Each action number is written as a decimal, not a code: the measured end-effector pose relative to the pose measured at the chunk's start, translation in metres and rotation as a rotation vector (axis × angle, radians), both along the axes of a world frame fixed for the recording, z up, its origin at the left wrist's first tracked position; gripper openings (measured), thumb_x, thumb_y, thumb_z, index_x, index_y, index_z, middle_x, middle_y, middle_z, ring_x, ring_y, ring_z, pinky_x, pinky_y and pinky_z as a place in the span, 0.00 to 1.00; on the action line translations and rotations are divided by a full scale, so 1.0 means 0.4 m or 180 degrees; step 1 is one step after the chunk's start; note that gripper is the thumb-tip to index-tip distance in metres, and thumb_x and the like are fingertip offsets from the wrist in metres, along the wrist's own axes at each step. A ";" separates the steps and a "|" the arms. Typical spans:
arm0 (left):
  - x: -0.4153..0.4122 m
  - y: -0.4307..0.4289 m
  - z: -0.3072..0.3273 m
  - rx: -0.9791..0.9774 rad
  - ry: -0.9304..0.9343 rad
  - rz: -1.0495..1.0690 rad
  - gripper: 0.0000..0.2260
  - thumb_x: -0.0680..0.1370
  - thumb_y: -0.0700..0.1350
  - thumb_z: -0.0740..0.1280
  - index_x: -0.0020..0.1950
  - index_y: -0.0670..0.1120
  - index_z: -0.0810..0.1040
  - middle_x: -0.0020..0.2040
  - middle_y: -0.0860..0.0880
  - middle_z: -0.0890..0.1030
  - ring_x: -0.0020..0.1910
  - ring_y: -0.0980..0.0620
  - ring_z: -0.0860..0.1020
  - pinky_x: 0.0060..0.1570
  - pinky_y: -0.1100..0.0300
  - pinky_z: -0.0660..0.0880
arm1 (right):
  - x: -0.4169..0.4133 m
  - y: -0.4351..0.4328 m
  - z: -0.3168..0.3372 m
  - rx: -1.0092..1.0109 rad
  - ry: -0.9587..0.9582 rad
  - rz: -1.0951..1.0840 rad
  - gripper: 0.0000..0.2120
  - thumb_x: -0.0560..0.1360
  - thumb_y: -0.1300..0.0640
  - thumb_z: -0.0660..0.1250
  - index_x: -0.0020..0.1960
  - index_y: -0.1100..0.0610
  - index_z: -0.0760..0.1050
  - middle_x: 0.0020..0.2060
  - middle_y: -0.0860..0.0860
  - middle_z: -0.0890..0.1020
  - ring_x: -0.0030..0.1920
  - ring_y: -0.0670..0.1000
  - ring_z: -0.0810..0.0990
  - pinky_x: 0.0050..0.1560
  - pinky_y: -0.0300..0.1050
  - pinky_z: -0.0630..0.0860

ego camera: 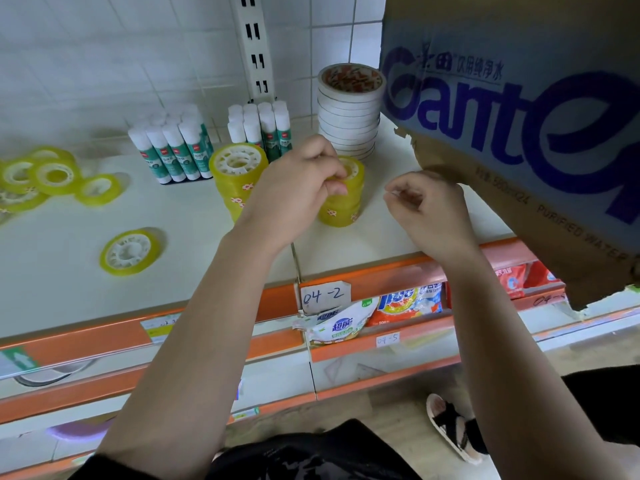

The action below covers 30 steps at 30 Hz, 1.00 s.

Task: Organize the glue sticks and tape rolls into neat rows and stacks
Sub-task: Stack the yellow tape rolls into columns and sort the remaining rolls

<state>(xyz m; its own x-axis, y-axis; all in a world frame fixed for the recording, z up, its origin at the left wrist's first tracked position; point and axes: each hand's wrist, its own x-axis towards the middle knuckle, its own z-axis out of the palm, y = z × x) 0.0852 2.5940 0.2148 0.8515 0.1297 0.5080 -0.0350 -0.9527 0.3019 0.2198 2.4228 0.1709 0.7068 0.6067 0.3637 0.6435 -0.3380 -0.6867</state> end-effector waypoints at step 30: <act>0.012 -0.054 0.029 0.0173 -0.0457 0.0039 0.11 0.78 0.47 0.66 0.51 0.40 0.82 0.52 0.43 0.79 0.51 0.41 0.78 0.51 0.43 0.74 | -0.009 -0.052 0.036 -0.0074 -0.0015 -0.0138 0.06 0.77 0.58 0.67 0.53 0.55 0.80 0.49 0.48 0.81 0.51 0.50 0.79 0.53 0.51 0.78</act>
<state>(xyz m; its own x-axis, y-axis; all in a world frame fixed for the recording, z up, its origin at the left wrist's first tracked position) 0.0902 2.5725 0.2265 0.7682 0.1086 0.6310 -0.0624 -0.9681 0.2426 0.2163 2.4020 0.1854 0.7310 0.5839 0.3532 0.6311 -0.3816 -0.6753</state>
